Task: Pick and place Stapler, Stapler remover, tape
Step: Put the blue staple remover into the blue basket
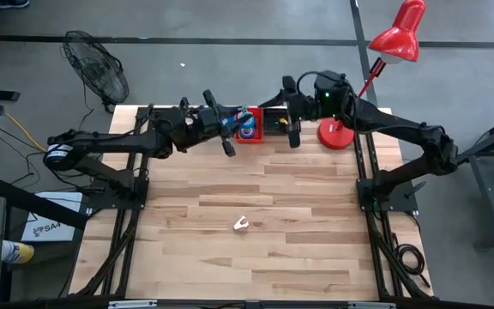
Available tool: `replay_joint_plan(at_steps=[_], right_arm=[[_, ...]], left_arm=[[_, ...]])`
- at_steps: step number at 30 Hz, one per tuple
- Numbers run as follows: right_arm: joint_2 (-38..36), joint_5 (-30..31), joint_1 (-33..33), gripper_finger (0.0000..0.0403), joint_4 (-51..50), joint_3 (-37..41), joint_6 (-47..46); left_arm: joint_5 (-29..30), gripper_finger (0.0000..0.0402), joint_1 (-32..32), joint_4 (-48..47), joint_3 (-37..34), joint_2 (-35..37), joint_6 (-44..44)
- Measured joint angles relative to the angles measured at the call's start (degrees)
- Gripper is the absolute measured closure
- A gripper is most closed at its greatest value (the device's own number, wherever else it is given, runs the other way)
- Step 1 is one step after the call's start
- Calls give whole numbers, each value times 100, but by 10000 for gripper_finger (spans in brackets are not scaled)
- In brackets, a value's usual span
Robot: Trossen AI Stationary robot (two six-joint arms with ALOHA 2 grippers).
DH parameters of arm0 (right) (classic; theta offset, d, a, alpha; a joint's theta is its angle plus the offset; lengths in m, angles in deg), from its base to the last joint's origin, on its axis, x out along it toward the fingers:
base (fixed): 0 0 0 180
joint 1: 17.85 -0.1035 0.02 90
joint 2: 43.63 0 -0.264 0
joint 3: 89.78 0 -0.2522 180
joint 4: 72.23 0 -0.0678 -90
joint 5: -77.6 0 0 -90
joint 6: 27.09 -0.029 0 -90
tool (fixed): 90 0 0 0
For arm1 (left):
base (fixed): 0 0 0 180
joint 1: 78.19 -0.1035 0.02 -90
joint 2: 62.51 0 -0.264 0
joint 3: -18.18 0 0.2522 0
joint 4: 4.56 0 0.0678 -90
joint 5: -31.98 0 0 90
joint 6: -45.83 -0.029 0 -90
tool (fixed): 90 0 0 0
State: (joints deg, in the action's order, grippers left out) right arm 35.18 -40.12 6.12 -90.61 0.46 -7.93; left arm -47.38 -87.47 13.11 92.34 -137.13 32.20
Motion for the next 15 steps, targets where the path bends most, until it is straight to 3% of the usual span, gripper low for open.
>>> replay_joint_plan(at_steps=[5,15], right_arm=[[248,-292,127,159,514,0,-698],[382,-377,76,179,1084,2,-1014]], left_arm=[[-506,315,-281,278,-2,-41,154],[-1255,315,-676,299,-2,-55,382]])
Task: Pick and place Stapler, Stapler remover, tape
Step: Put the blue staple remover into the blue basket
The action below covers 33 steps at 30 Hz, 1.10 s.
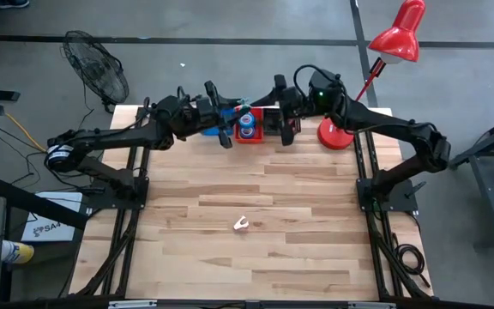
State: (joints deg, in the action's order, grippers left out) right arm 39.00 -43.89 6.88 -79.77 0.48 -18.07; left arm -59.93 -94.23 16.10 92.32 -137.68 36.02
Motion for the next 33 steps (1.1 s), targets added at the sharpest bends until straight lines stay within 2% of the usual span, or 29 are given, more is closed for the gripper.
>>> replay_joint_plan(at_steps=[10,17,21,33], right_arm=[[170,102,-32,214,349,-2,-162],[291,184,-307,218,625,-2,-108],[282,457,-352,221,643,-2,6],[284,406,-391,253,673,-2,2]], left_arm=[[-522,315,-10,229,-2,2,7],[-598,315,-8,220,-2,5,9],[-635,315,-10,181,-1,7,9],[-670,315,-10,75,-2,7,25]])
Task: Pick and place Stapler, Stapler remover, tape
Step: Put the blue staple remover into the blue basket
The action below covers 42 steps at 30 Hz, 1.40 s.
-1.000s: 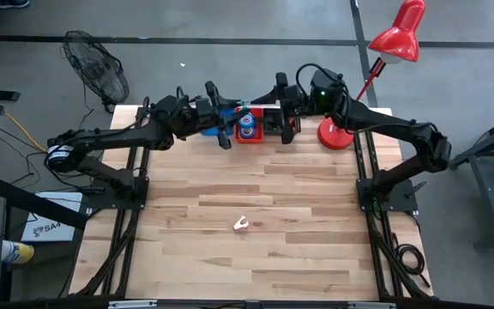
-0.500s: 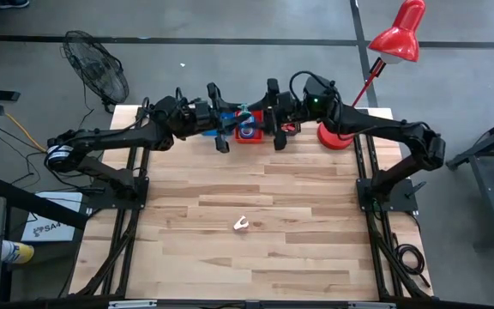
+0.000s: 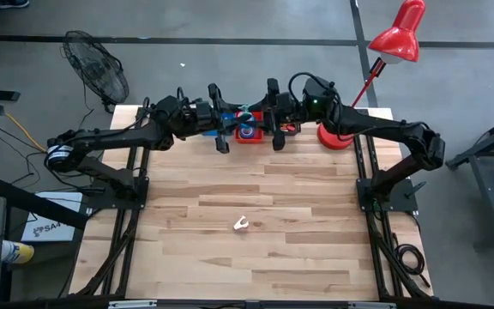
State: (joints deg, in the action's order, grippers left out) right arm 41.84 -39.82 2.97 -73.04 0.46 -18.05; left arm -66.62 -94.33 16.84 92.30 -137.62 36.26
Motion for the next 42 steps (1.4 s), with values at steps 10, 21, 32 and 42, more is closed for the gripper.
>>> replay_joint_plan(at_steps=[10,21,32,42], right_arm=[[-28,-41,2,289,-2,0,0],[-30,-146,7,320,-63,0,-27],[-41,-133,10,322,-315,0,-7],[-46,120,109,322,-698,0,-108]], left_arm=[[-9,315,2,-93,2,4,88],[-7,315,2,-228,7,7,187],[-4,279,2,-370,4,4,240],[40,237,0,-427,0,-7,238]])
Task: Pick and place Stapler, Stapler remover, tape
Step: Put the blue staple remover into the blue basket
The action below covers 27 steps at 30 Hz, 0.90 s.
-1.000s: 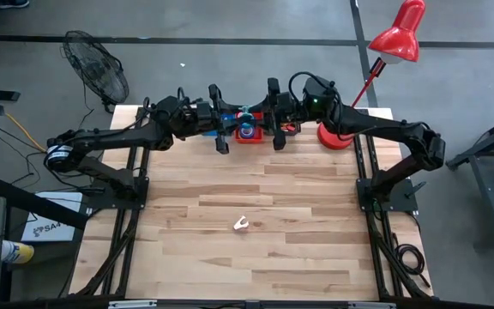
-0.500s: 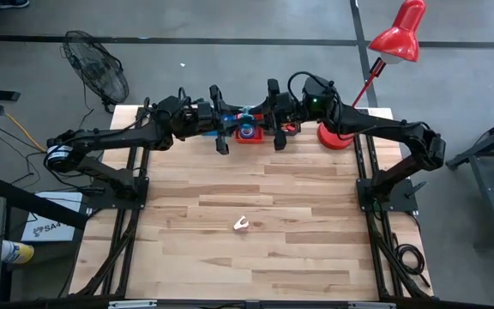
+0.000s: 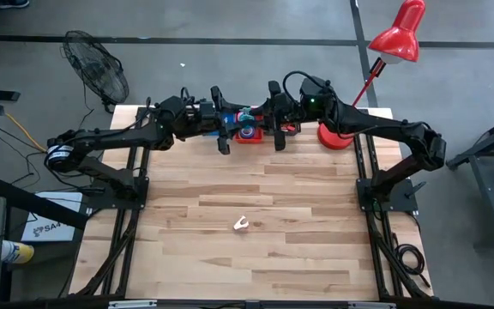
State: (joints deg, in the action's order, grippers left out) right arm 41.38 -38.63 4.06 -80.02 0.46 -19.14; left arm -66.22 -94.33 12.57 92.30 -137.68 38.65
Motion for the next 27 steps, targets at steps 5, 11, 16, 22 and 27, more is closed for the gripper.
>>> replay_joint_plan(at_steps=[5,11,16,22,27], right_arm=[[0,216,131,322,-341,-2,-25],[2,833,307,322,-1028,-9,-45],[0,1533,520,322,-1753,-9,-44],[11,2105,991,322,-2758,-7,-47],[104,2151,1392,322,-3423,-7,220]], left_arm=[[27,236,-9,-4,-2,0,-155],[-50,235,4,36,-4,2,-415],[-17,235,-3,23,-4,2,-591],[132,235,0,-46,-4,4,-629],[239,235,-2,-149,-4,7,-649]])
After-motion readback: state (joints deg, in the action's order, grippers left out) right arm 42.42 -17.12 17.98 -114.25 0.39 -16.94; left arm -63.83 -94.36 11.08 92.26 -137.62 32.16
